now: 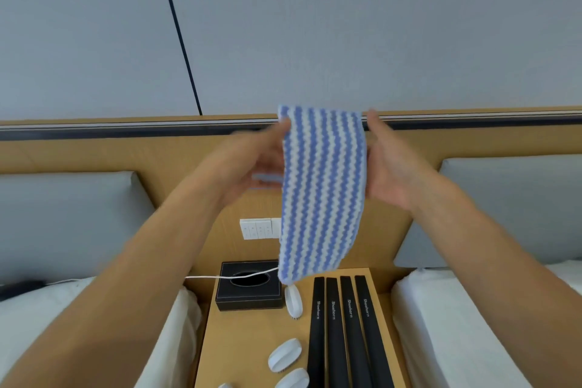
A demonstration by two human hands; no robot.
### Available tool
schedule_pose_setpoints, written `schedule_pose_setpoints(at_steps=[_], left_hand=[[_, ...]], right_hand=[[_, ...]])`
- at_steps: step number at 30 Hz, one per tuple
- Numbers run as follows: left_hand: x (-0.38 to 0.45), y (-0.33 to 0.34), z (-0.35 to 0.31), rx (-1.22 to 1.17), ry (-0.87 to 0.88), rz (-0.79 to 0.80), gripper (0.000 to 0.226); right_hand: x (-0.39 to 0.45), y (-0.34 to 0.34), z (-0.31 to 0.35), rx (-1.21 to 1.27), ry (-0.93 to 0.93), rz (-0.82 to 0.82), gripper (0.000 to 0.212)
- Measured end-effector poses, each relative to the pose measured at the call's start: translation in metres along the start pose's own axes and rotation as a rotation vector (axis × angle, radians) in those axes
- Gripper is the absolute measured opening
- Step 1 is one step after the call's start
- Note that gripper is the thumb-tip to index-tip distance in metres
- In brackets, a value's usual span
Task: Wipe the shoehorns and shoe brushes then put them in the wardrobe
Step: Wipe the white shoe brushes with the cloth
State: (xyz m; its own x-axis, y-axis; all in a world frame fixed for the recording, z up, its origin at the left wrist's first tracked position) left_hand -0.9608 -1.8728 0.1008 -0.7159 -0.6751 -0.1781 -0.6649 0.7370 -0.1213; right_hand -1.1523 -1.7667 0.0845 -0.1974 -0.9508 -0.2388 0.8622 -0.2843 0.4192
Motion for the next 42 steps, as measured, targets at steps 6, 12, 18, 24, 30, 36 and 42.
schedule_pose_setpoints(at_steps=[6,12,18,24,30,36,42], left_hand=[[-0.010,0.037,0.106,-0.134,-0.341,0.210,0.038],[0.007,0.040,0.120,-0.167,-0.337,0.046,0.013],[0.018,0.035,0.102,0.009,-0.212,-0.102,0.009],[0.028,0.026,0.079,0.068,-0.108,-0.251,0.007],[0.030,0.014,0.057,-0.048,-0.037,-0.393,0.028],[0.031,0.010,0.042,0.157,0.021,-0.250,0.036],[0.032,0.008,0.041,0.420,0.080,-0.394,0.027]], right_hand=[[-0.009,-0.038,-0.091,-0.085,0.345,-0.087,0.036],[0.002,-0.051,-0.087,-0.185,0.323,-0.164,0.023],[0.010,-0.045,-0.072,-0.478,0.205,-0.259,0.017],[0.018,-0.038,-0.049,-0.443,0.200,-0.284,0.033],[0.024,-0.034,-0.031,-0.396,-0.047,-0.267,0.042],[0.026,-0.030,-0.024,-0.526,-0.160,-0.316,0.023],[0.029,-0.027,-0.018,-0.603,-0.200,-0.348,0.016]])
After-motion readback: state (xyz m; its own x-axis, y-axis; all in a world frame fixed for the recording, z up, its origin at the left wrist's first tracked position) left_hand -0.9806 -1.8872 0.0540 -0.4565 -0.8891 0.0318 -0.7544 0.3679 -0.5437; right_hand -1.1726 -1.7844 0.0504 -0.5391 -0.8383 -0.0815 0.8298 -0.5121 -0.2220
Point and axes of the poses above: each hand's wrist, its own x-axis towards the middle knuckle, its own y-axis out of the palm, z = x × y, the point moved 3 cm from there along x, towards the middle knuckle, and after that the axes turned 7 degrees about x, right-handed, at the moved point
